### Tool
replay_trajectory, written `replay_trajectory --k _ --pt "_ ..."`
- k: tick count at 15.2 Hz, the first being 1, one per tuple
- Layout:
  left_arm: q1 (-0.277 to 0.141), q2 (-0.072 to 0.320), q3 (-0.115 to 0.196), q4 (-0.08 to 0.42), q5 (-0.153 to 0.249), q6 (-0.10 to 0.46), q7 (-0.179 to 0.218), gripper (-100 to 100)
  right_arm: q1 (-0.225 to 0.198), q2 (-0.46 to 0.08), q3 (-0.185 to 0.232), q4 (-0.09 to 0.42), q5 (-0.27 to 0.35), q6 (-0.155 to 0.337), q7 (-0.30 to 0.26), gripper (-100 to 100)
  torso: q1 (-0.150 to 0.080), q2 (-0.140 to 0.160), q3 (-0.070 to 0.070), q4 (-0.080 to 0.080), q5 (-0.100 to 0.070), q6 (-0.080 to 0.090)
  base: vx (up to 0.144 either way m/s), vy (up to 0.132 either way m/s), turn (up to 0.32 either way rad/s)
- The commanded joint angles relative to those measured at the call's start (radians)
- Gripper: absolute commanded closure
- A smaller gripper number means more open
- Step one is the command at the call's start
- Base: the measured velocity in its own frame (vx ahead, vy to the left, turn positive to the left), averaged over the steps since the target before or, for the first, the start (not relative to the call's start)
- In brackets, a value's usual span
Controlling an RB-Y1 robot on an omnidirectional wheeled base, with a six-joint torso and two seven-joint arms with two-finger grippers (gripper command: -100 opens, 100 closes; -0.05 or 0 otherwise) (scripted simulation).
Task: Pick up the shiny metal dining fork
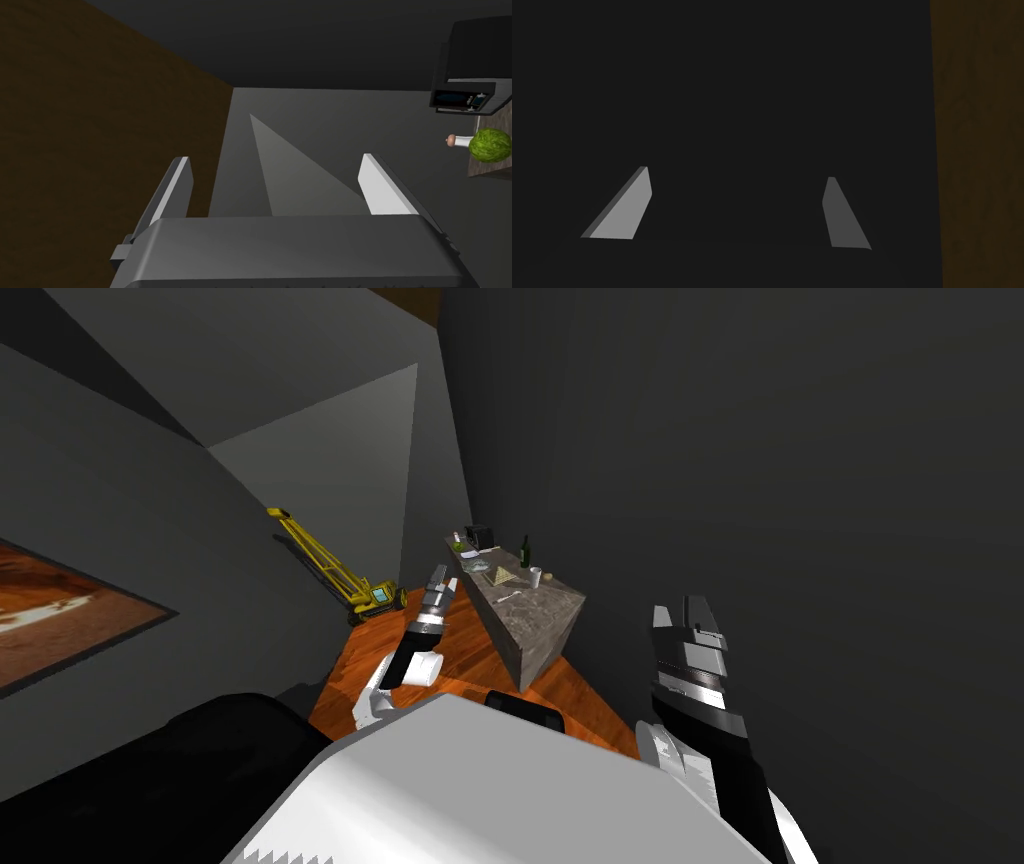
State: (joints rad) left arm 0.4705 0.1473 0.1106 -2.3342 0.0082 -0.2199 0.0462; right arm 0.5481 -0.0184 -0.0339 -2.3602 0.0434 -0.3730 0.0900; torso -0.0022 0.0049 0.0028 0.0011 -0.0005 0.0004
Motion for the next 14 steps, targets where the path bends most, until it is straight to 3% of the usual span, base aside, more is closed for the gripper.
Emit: replay_trajectory --k 1,7,9,12,14 --pt "-0.01 0.016 0.011 0.005 0.002 0.047 0.011 -100 0.0 0.0 0.0 0.0 0.0 0.0 0.0 0 0.0 0.0 0.0 0.0 0.0 0.0 -0.053 -0.032 -0.084" --pt "-0.042 0.068 0.059 0.035 0.012 0.172 0.056 -100 0.0 0.0 0.0 0.0 0.0 0.0 0.0 0 0.0 -0.001 -0.001 0.0 0.0 0.0 -0.052 -0.033 -0.087" --pt "-0.042 0.068 0.059 0.035 0.012 0.199 0.056 -100 0.0 0.0 0.0 0.0 0.0 0.0 0.0 0 0.0 -0.001 -0.001 0.0 0.0 0.0 -0.048 -0.038 -0.07" --pt "-0.066 0.096 0.094 0.062 0.02 0.281 0.092 -100 0.0 0.0 0.0 0.0 0.0 0.0 0.0 0 0.0 -0.001 -0.001 0.0 0.0 0.0 -0.045 -0.045 -0.113" --pt "-0.066 0.096 0.094 0.062 0.02 0.317 0.092 -100 0.0 0.0 0.0 0.0 0.0 0.0 0.0 0 -0.001 -0.001 -0.001 0.0 0.0 0.0 -0.04 -0.039 -0.087"
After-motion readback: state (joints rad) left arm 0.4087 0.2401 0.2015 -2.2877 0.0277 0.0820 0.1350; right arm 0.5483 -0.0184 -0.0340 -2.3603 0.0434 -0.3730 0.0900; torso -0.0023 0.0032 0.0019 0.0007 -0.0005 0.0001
